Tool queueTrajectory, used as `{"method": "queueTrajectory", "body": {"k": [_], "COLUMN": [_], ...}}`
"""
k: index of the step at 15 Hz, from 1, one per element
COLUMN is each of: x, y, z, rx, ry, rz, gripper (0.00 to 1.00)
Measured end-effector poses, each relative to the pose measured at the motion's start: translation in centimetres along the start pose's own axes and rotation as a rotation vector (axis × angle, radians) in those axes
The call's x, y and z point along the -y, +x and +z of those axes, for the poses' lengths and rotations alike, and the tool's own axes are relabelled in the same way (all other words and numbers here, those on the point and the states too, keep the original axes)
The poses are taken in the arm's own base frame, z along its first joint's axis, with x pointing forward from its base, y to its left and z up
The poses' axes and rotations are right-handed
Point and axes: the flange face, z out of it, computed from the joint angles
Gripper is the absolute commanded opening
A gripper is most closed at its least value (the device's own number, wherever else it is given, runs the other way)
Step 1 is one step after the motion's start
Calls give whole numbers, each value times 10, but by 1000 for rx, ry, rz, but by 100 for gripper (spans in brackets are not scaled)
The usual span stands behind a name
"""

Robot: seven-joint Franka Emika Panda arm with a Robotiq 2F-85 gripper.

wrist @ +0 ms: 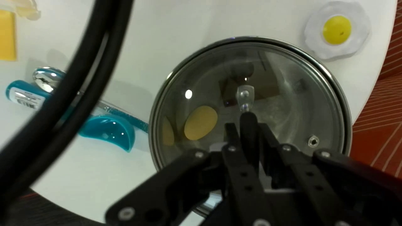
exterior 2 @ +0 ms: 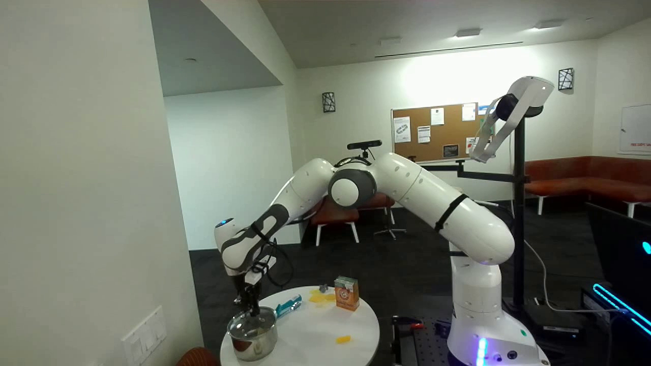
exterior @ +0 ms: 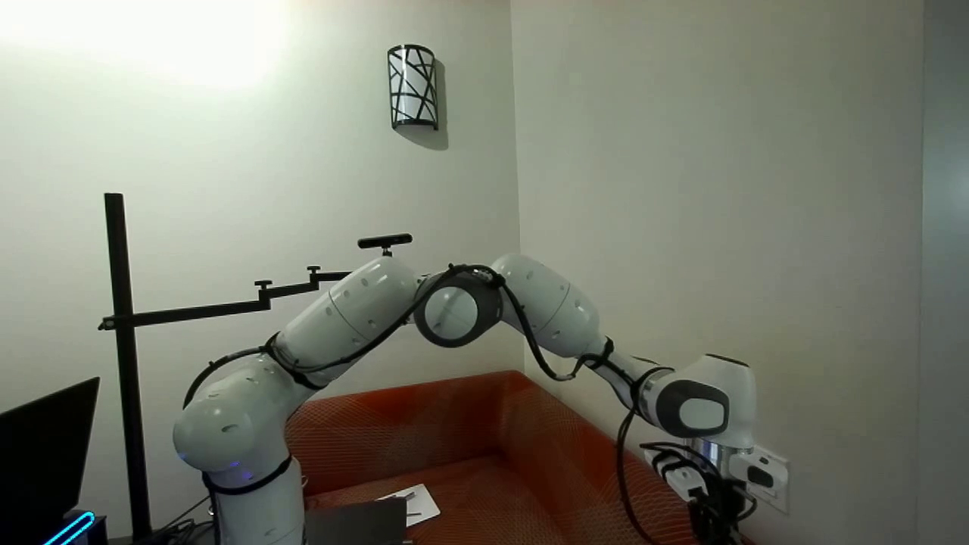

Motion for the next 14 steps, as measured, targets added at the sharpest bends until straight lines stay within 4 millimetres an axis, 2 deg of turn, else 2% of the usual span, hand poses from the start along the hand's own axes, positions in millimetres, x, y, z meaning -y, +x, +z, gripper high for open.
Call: {"method": "queueTrajectory", "body": {"k": [6, 11, 14], "x": [-1, 0, -3], "y": [5, 9, 10], "z": [-5, -17, -40], "rx": [-3, -25, -56], "ry": [3, 4, 5], "rz": [3, 2, 10], "gripper": [98, 100, 100]}}
